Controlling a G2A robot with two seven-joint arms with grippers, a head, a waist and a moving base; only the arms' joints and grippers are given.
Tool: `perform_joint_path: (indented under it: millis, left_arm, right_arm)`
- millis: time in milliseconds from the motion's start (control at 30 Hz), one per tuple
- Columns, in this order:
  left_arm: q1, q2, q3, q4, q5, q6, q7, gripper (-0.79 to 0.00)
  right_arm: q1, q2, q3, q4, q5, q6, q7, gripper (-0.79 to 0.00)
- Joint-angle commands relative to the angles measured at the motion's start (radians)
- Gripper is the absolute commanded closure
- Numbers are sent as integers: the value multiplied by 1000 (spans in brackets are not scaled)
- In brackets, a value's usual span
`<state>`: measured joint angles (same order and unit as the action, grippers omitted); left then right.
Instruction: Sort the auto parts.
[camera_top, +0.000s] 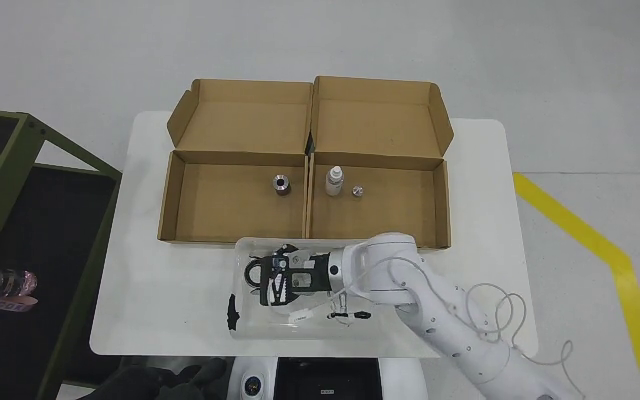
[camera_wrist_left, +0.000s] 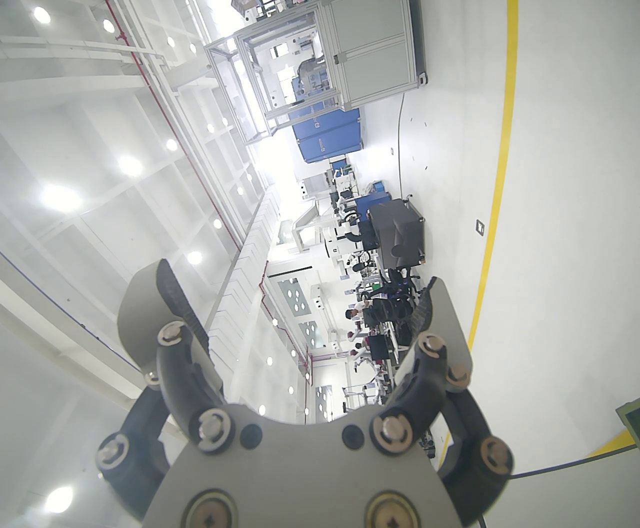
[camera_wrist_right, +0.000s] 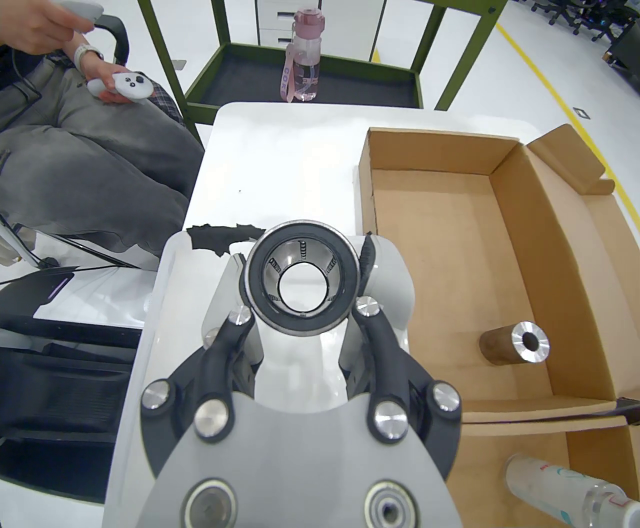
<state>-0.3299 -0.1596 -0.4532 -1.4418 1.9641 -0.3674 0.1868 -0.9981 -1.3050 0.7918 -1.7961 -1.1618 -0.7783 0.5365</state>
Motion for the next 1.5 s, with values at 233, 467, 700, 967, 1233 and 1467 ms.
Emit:
perform_joint_path:
  millis: [233, 467, 700, 967, 1233, 1467]
  left_arm:
    - [0, 0, 0, 0, 0, 0, 0, -785]
    - [0, 0, 0, 0, 0, 0, 0, -785]
    - [0, 0, 0, 0, 0, 0, 0, -785]
    - [0, 0, 0, 0, 0, 0, 0, -785]
    - [0, 0, 0, 0, 0, 0, 0, -785]
    - [0, 0, 0, 0, 0, 0, 0, -785]
  right_arm:
    - [38, -1, 44, 25, 73, 36, -38, 0]
    - [69, -4, 61, 67, 133, 54, -57, 0]
    - [115, -13, 55, 137, 177, 77, -67, 0]
    - [172, -29, 29, 227, 197, 106, -77, 0]
    - [224, -45, -3, 286, 158, 134, -77, 0]
    - [264, -59, -35, 326, 99, 157, -70, 0]
